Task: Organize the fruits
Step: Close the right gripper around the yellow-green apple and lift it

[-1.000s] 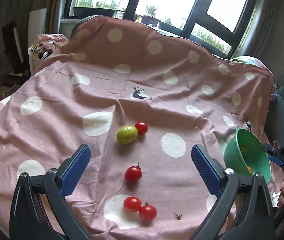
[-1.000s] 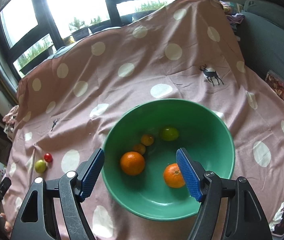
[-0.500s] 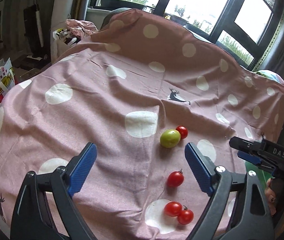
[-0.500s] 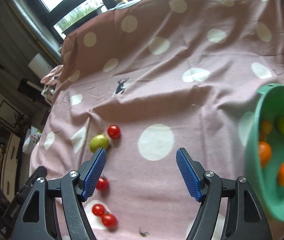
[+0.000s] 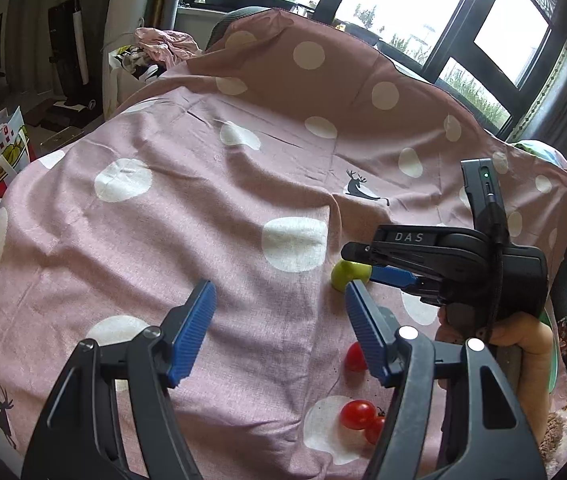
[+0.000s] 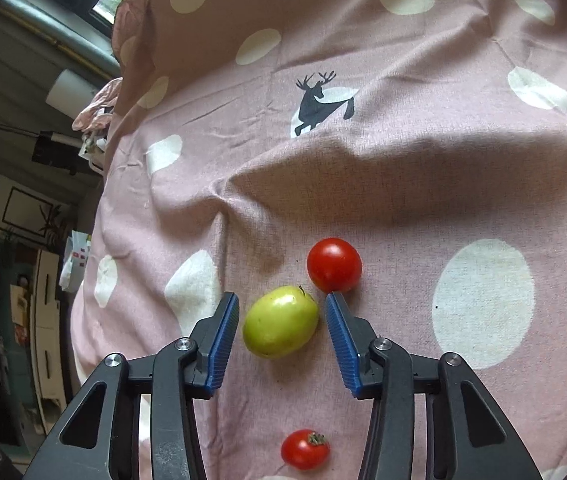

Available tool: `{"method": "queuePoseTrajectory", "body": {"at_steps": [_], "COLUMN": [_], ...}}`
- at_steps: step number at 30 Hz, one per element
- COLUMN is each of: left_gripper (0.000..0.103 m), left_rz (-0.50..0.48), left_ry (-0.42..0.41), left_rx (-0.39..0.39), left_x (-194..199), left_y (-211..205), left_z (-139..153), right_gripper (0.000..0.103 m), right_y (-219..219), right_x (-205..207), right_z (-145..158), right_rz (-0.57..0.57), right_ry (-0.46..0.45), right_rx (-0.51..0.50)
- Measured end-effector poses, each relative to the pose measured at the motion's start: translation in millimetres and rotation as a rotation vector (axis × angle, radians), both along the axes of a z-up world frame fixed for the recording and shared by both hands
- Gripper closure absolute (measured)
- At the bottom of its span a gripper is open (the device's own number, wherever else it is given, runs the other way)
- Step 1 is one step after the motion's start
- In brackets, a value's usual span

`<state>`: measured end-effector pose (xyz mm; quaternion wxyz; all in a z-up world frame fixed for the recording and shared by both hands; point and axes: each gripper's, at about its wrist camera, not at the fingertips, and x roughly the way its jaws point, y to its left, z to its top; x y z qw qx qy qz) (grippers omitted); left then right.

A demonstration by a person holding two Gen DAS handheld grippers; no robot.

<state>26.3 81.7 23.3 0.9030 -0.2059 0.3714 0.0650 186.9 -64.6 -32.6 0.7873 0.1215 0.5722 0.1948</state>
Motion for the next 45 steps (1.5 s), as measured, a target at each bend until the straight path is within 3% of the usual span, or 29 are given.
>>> {"method": "queuePoseTrajectory", "body": {"at_steps": [5,13,28,34,36,38,40,43,45], "left_gripper": [0.037,0.037,0.041,0.048,0.050,0.050,0.050,0.050,0.050], "left_rz": [-0.019,-0.068,-0.362,-0.451,-0.461,-0.472,-0.493,-0.482,-0.459], "left_ry": [0.003,0.013,0.048,0.052,0.049,0.045,0.034,0.069,0.086], "left_rx": [-0.008,-0.003,0.018,-0.004,-0.001,-0.013,-0.035,-0.005,0.004], "left_x": [2.2,5.7,16.8,18.0,17.9,18.5,18.9,21.7,23.6], "left_y": [-1.6,-13.7,-102.9,-135.5,-139.3,-141.3,-143.3,-144.4,-140.4], "left_z": [-0.8,-3.5,-22.6,-32.4,-33.6,-34.6,-35.0,-40.5,-42.5], "right_gripper": [0.062,0.062,0.062,0.062,0.064,0.076,0.080,0.080,0.080], "right_y": [2.1,-4.6,-116.8,-135.8,-136.9,-138.3,-140.0,-137.2,-138.3], "right_x": [2.7,-5.6,-77.3,-90.3,-93.8,-96.3,-96.6,-91.0,-84.7], "right_z": [-9.0,-3.4,25.9,28.5,33.3,38.0,38.6,25.6,14.6], "right_rz": [0.006,0.001,-0.074,-0.102,-0.106,-0.104,-0.085,-0.124,-0.128], "right_ry": [0.025,-0.012,-0.070,-0.086,-0.107,-0.129,-0.124,-0.098,-0.065], "right_rx": [0.015,0.012,0.083,0.130,0.108,0.109,0.144,0.012,0.004]}}
